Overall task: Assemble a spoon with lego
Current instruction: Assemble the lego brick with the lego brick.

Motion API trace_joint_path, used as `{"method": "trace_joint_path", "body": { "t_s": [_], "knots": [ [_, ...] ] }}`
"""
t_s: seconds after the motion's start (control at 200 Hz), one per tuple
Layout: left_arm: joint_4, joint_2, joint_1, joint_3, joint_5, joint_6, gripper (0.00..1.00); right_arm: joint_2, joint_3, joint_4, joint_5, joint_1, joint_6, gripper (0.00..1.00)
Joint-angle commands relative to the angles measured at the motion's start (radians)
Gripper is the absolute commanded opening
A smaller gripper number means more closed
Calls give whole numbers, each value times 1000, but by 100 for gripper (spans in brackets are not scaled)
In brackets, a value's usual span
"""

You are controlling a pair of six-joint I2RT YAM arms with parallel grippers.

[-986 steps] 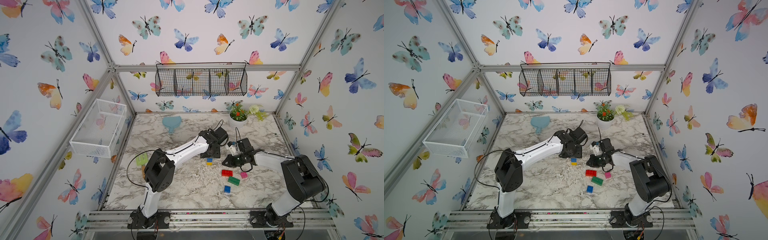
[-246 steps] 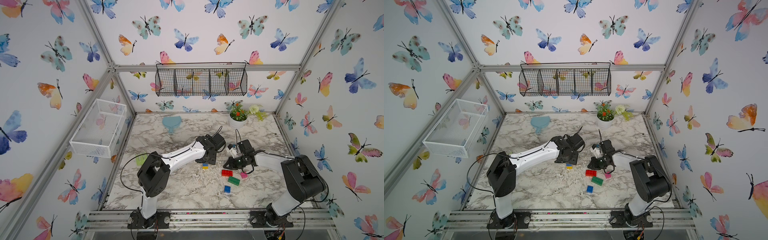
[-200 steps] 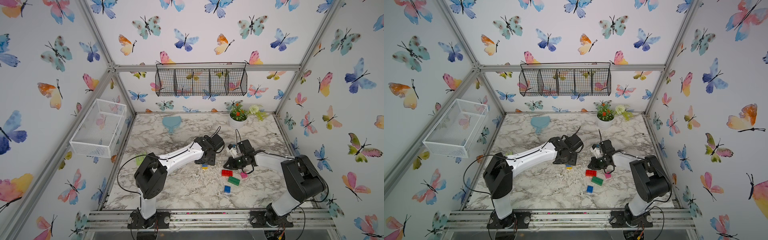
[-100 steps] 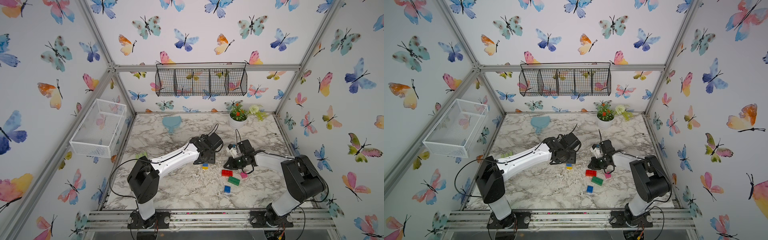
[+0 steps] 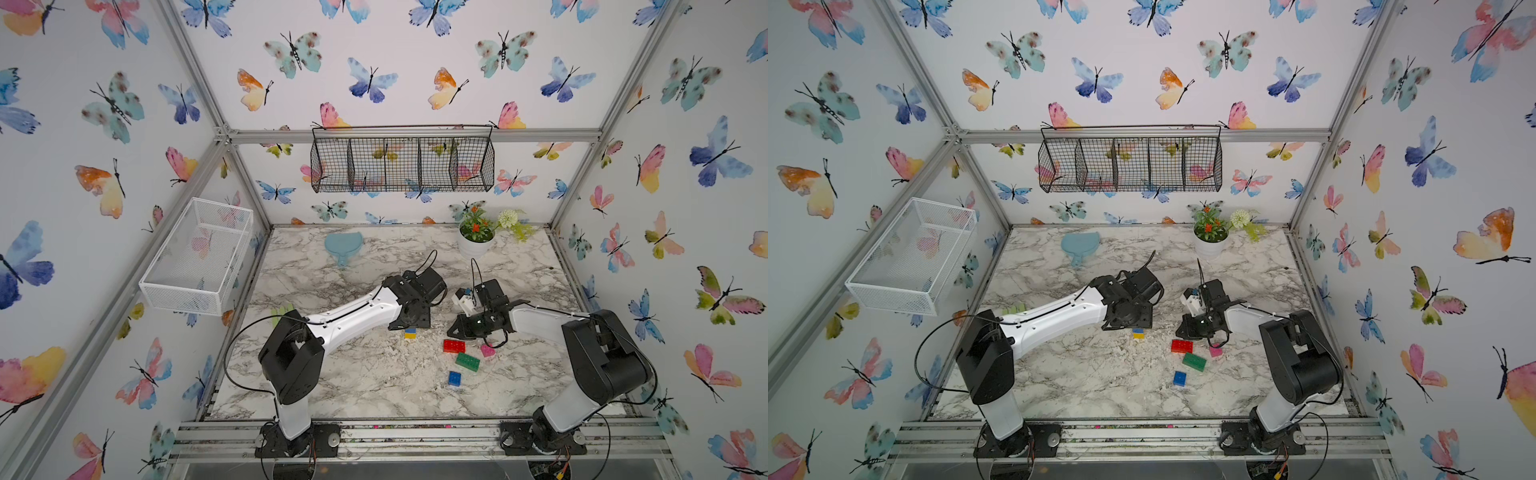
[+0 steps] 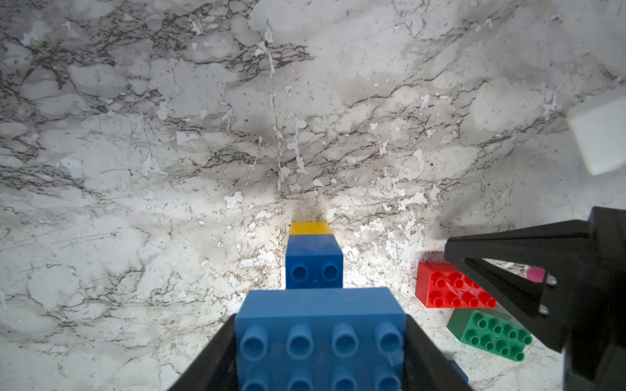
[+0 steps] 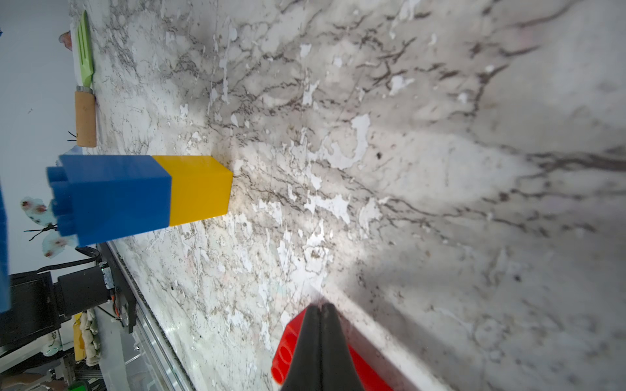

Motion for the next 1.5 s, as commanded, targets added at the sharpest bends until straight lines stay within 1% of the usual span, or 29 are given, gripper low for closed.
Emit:
{"method": "trace_joint_path", "body": {
  "t_s": [0.0,0.666,1.026,1.497],
  "knots": [
    [-7,26,1,3,-7,24,30,2,3,-17,8,-5,-15,4],
    [-3,32,3,10,-23,93,29,-3,-6,-16,18,-5,-14,3],
    [16,24,-2,13,-52,87,28,-1,-7,-18,20,-5,-15,3],
    [52,27,-2,-48,-20,87,27,-2,-13,-17,24,-5,-18,3]
  ]
}}
